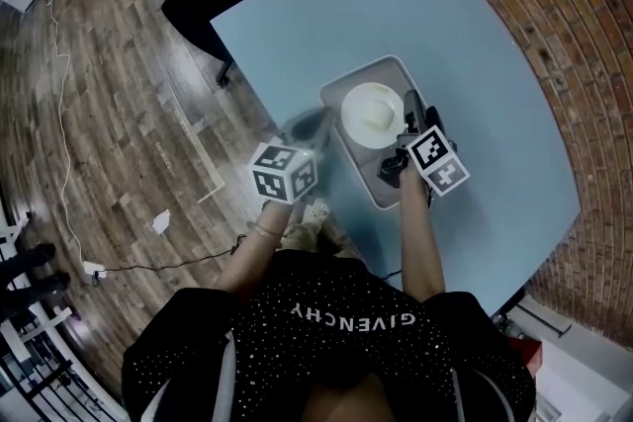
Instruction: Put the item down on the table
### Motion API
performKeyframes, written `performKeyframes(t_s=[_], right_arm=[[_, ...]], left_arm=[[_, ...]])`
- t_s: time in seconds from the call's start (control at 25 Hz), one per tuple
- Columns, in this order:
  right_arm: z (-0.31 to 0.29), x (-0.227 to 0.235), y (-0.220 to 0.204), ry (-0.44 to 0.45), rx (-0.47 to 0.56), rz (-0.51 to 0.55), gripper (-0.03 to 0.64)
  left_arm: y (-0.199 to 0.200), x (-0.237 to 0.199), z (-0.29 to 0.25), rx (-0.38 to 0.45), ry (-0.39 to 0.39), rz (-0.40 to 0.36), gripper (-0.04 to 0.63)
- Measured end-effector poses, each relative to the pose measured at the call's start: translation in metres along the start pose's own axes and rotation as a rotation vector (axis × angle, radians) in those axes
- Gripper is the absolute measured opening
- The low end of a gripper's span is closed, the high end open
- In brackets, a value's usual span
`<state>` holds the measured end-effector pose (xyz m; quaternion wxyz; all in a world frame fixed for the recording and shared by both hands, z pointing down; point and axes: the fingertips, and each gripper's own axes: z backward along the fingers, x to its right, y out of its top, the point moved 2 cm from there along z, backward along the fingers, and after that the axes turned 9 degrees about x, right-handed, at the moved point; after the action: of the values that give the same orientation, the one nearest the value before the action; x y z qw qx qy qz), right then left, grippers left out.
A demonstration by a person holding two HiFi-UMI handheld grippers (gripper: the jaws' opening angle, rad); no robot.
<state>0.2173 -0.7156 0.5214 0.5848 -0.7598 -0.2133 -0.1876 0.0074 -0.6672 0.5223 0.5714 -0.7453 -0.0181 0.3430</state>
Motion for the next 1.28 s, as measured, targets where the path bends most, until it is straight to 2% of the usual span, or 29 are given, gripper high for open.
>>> performKeyframes(t_s=[0.08,0.12,0.2,0.48,0.76,1.0,1.28], right_arm=[[0.008,-0.004,-0.001,0.084,-0.009,-0.141,0.308],[0.014,-0.004,-0.001,0.104,-0.008,-0.226,0.254],[0.025,0.001,-0.001,0.111,0.008,-0.372,0.015],[0.063,0.006,-0.005,0.199,0.006,-0.665,0.012],[0.086,0.01,-0.013,0.221,-0.007,-0.718,0.012],[0.099,0.008,-0.015,0.244,-0.011,-0.688,0.012],[0.11,0.012,-0.02,0.246,-0.021,-0.712,0.012]], left_arm=[[0.001,0.001,0.0,0.002,-0.003,0.004,0.011],[0.001,0.003,0.001,0.003,-0.005,0.006,0.011],[0.001,0.007,0.001,0.006,-0.01,0.008,0.011],[0.001,0.026,0.006,0.016,-0.027,0.015,0.011],[-0.006,0.041,0.014,0.011,-0.042,0.005,0.011],[-0.007,0.046,0.018,0.009,-0.053,-0.012,0.011],[-0.011,0.041,0.023,0.008,-0.032,0.001,0.011]])
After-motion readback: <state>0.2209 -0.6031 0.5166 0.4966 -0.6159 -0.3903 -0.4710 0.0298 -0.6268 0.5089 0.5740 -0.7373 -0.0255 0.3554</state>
